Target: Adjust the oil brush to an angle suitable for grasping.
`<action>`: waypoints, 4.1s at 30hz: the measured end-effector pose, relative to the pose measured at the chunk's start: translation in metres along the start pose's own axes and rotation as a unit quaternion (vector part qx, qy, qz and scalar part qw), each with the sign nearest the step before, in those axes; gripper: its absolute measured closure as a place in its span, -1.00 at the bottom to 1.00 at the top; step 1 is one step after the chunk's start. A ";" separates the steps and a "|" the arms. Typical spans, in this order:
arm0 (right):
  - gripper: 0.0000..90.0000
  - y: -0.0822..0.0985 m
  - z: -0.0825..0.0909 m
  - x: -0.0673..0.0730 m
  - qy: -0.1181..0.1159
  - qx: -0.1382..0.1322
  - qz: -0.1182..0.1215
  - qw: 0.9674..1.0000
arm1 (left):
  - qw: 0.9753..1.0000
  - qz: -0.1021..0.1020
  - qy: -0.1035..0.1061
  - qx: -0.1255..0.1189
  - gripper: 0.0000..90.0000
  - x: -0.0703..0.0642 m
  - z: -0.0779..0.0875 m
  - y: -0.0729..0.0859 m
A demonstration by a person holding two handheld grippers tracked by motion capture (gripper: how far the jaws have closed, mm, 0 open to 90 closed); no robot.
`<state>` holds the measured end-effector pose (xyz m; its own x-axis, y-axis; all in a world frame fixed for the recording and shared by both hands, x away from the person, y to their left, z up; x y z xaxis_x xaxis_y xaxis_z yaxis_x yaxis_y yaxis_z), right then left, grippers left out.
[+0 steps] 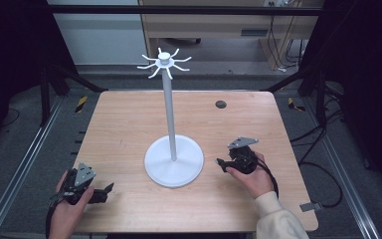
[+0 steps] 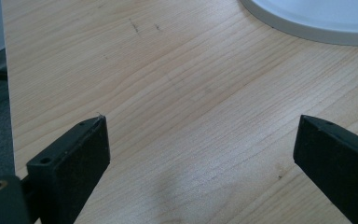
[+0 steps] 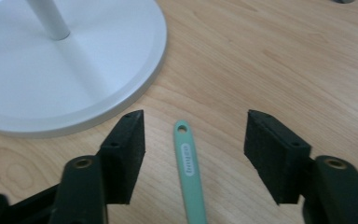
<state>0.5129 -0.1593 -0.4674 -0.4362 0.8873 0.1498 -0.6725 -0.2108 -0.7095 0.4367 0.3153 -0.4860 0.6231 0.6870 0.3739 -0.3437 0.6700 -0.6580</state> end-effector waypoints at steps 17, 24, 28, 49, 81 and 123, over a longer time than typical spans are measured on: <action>1.00 0.007 -0.022 0.005 -0.016 0.077 0.029 0.996 | 1.000 -0.007 0.003 0.005 -0.93 -0.001 -0.001 -0.001; 1.00 0.011 -0.028 0.005 -0.013 0.099 0.042 0.994 | 1.000 -0.008 0.002 0.004 -0.93 -0.001 -0.001 -0.001; 1.00 0.012 -0.030 0.004 -0.006 0.105 0.043 0.994 | 1.000 -0.009 0.002 0.004 -0.93 -0.002 -0.001 -0.001; 1.00 0.001 -0.019 -0.020 0.035 0.091 -0.015 0.995 | 1.000 -0.010 0.003 0.006 -0.93 -0.002 -0.001 -0.001; 0.57 0.018 0.010 -0.033 0.065 0.229 -0.024 0.971 | 1.000 -0.015 0.006 0.004 -0.93 -0.004 -0.002 -0.002; 0.82 0.022 0.003 -0.037 0.060 0.263 -0.027 0.963 | 1.000 -0.018 0.008 0.008 -0.93 -0.005 -0.002 -0.003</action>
<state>0.5126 -0.1974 -0.4866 -0.3413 0.9370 0.0744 -0.9155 -0.3135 -0.2523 0.4364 0.3098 -0.4873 0.6458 0.6583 0.3868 -0.3322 0.6984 -0.6340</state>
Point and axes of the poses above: each handheld gripper's, and its own axes: z roughly backward along the jaws, y roughly out of its underside, x roughly to its left, the point moved 2 cm from there along -z, roughly forward along the jaws, and after that the axes turned 15 degrees about -z, right-handed, at the moved point
